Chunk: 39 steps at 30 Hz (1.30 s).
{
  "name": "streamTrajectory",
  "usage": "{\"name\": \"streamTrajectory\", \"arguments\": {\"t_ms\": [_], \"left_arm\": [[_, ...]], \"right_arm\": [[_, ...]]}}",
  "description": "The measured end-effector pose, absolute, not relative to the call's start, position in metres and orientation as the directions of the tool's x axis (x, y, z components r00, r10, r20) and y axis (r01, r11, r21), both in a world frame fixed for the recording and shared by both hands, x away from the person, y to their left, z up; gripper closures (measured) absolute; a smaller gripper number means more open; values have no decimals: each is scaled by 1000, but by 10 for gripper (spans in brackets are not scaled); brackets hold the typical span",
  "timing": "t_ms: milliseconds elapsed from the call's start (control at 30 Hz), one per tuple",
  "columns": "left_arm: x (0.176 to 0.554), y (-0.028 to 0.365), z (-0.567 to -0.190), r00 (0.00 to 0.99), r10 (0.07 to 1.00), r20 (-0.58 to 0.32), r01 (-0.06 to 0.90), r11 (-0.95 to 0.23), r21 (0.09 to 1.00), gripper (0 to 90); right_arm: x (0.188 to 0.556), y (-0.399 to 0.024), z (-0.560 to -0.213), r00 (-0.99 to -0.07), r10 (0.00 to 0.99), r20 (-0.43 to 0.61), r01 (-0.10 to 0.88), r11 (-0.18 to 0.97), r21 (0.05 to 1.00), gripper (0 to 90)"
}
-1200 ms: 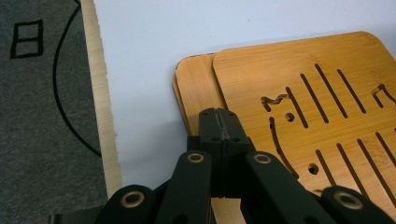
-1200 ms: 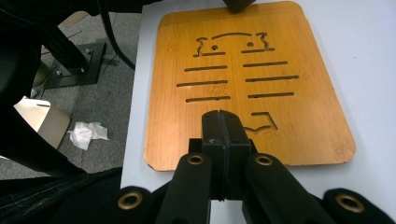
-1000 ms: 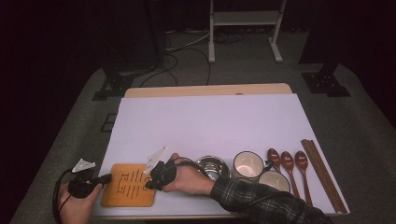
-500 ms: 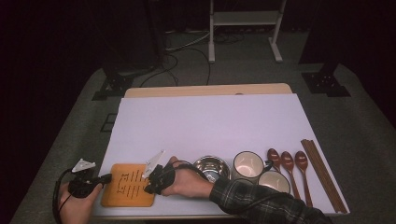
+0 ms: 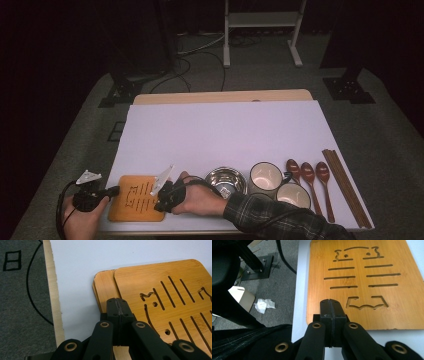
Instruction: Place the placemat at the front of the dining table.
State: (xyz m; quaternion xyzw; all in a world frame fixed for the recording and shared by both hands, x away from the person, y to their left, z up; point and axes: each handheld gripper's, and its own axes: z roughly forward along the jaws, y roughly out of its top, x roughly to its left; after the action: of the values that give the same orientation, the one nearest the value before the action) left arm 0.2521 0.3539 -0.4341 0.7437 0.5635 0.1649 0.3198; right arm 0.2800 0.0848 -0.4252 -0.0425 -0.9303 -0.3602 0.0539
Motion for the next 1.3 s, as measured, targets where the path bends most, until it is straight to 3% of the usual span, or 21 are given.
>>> {"name": "streamTrajectory", "arguments": {"t_ms": [1300], "left_arm": [[248, 365, -432, 275, 952, -131, 733, -120, 669, 889]], "right_arm": [[273, 93, -435, -993, 46, 106, 101, 786, 610, 896]]}}
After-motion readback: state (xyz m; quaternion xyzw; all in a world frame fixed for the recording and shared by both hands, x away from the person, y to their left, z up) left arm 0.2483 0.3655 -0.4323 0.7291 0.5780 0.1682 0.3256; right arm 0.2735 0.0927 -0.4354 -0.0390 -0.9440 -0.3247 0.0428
